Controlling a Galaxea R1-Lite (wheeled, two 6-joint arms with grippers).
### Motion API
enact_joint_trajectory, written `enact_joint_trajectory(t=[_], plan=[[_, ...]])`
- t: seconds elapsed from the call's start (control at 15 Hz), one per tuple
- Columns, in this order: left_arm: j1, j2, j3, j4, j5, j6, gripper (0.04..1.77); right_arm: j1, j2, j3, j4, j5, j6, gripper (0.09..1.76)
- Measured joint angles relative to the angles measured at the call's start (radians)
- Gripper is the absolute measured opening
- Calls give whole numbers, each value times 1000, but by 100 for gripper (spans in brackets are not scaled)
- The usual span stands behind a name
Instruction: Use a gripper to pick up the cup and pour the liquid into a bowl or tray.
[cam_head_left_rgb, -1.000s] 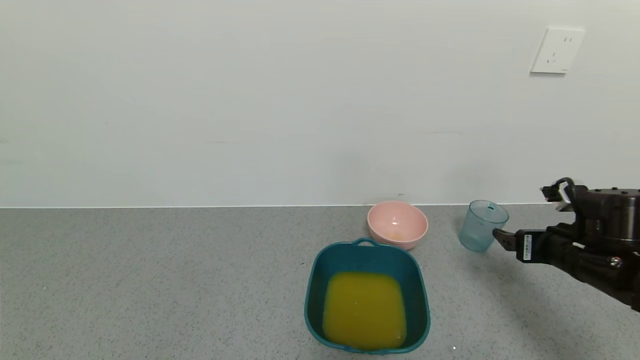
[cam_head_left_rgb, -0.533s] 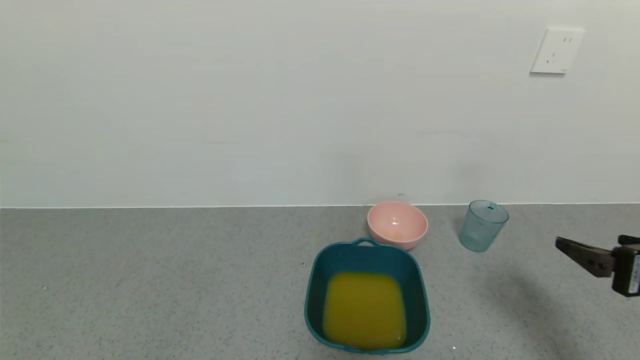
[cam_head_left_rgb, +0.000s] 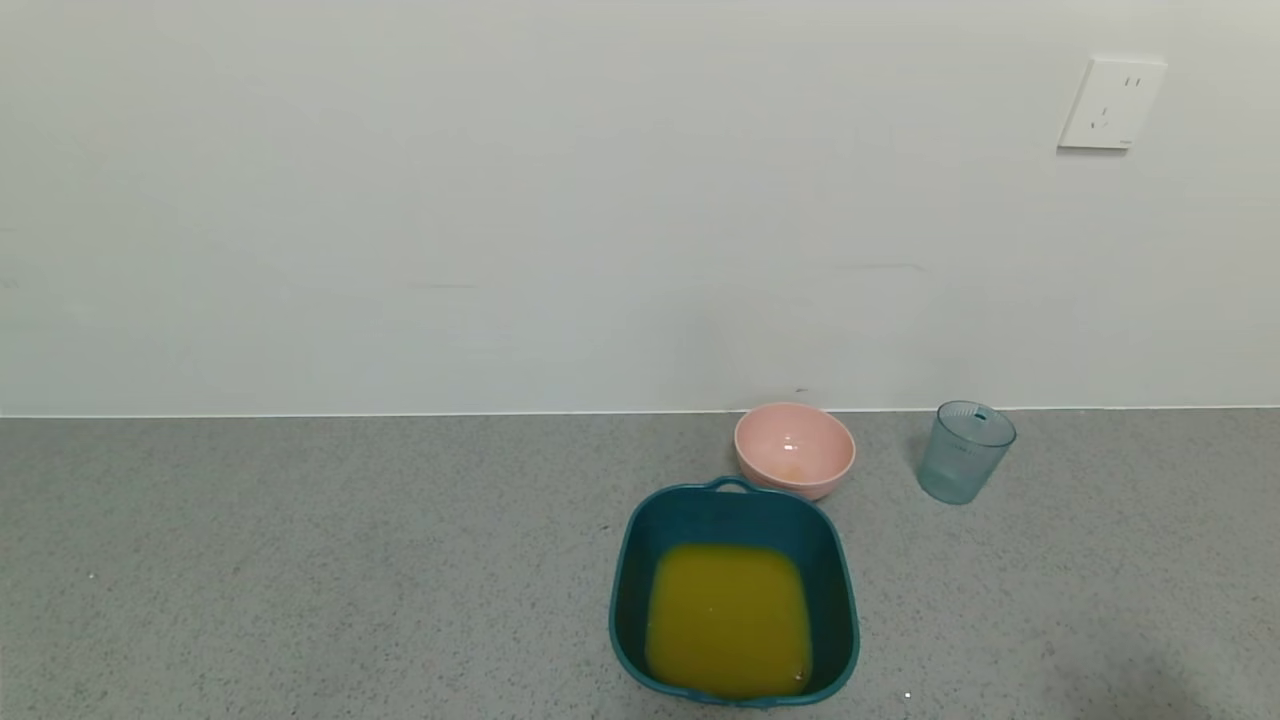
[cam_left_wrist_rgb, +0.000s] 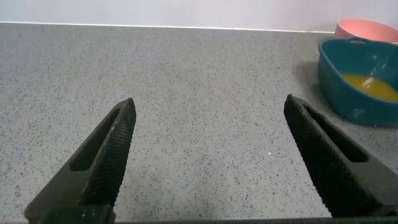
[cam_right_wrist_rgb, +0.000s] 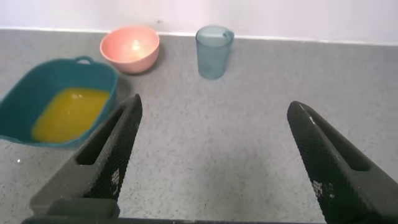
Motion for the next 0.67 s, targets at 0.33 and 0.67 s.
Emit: enact_joint_trajectory(t=[0.33, 0.67], plan=[[0, 0, 0, 0, 0, 0, 172, -40, -153, 17, 44, -8, -21, 170], [0, 0, 0, 0, 0, 0, 172, -111, -249, 18, 123, -1, -22, 170]])
